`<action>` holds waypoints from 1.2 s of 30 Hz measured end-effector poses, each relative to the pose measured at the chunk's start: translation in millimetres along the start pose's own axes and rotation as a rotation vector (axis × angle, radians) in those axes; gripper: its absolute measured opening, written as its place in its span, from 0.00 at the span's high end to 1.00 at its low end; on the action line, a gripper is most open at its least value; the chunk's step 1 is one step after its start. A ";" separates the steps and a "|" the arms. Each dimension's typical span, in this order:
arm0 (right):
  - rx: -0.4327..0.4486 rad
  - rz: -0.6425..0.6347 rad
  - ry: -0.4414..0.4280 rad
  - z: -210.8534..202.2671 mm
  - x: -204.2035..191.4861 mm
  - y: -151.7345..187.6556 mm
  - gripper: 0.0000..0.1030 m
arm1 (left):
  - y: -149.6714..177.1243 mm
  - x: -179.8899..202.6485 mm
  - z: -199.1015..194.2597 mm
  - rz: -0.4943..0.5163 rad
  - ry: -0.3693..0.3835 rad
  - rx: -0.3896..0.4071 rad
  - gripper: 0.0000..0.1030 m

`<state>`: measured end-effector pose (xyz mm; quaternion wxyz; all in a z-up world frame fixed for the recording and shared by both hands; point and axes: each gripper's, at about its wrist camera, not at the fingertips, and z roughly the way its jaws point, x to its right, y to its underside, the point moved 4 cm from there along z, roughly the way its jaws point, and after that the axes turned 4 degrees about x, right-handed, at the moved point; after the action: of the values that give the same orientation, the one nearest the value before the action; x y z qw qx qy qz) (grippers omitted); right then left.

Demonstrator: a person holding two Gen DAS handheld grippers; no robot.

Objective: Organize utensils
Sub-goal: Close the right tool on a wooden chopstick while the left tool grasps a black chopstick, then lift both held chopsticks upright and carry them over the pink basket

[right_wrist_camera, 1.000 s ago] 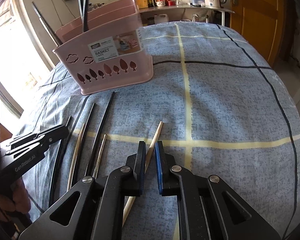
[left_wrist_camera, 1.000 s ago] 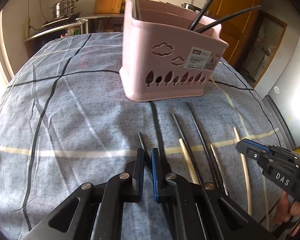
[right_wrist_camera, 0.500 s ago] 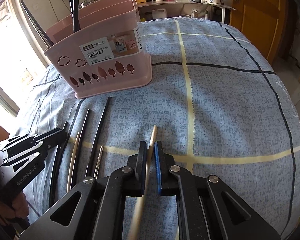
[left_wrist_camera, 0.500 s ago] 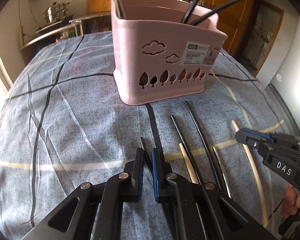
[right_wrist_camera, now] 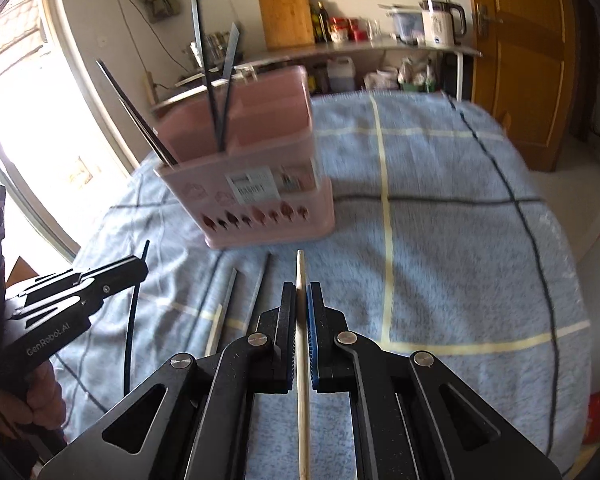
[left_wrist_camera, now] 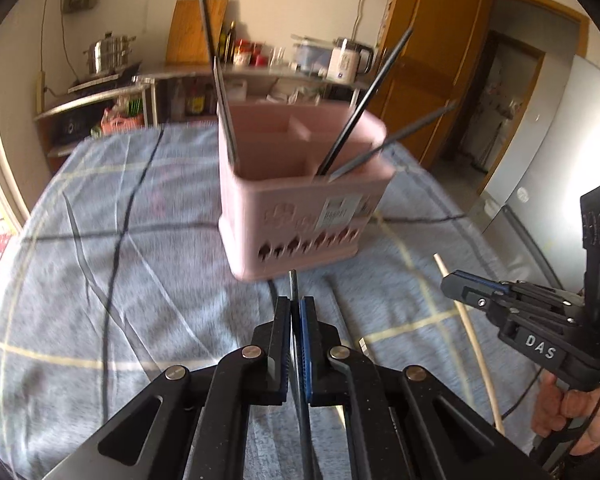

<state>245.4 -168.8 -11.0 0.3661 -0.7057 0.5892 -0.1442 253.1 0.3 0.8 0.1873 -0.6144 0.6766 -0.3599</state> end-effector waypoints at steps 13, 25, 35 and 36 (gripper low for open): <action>0.157 -0.019 -0.049 -54.8 -12.3 -36.9 0.95 | -42.1 12.0 -63.9 0.036 0.017 0.138 0.96; -0.091 0.029 -0.006 -0.3 10.8 15.1 0.95 | -26.1 9.8 -53.9 0.025 0.038 0.092 0.96; -0.229 0.053 0.022 40.6 26.6 54.2 0.95 | -15.1 2.2 -36.8 -0.004 0.050 0.054 0.96; -0.230 0.047 0.018 42.4 25.7 53.3 0.95 | -15.3 0.3 -35.9 -0.008 0.050 0.053 0.96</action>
<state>240.4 -180.2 -82.7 0.2805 -0.7277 0.6216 -0.0734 238.7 9.5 35.9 0.1849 -0.6028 0.6689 -0.3937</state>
